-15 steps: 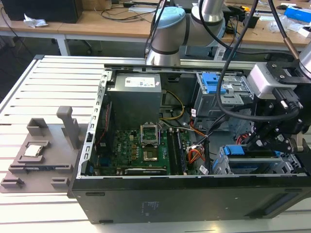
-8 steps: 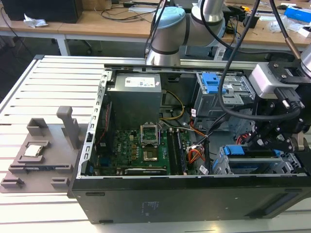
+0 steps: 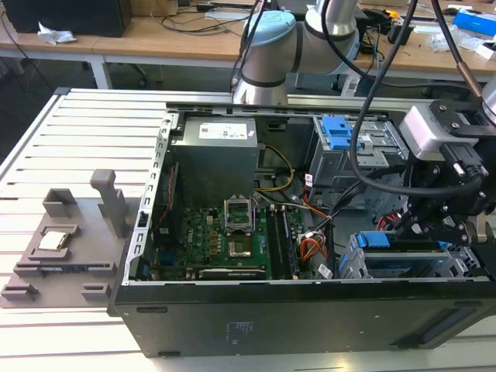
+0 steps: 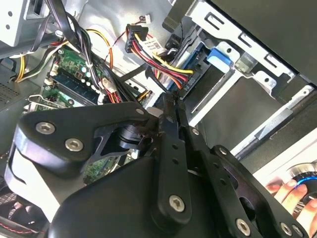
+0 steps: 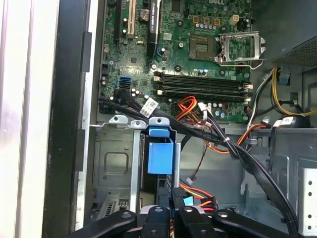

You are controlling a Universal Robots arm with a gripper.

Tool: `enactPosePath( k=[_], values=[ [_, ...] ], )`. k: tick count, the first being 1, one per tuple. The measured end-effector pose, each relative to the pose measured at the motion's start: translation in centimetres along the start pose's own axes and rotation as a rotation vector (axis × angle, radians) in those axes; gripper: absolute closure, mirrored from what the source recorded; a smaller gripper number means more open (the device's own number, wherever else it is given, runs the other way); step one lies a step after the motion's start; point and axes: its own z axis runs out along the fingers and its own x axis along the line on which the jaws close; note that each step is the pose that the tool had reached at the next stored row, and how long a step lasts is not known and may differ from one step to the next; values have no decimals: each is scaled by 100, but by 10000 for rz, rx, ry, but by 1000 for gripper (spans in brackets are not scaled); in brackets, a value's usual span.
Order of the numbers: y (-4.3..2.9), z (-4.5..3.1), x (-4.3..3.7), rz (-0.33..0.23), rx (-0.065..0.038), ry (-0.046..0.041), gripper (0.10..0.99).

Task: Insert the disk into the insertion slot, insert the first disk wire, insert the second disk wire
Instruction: 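Insert the second disk wire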

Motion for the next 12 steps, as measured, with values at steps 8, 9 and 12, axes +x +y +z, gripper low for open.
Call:
enactPosePath(
  k=[8,9,12],
  values=[
    [-5,38,56,4,-29,-19,941],
    [-6,41,55,2,-29,-24,941],
    [-6,41,56,2,-28,-22,929]
  ],
)
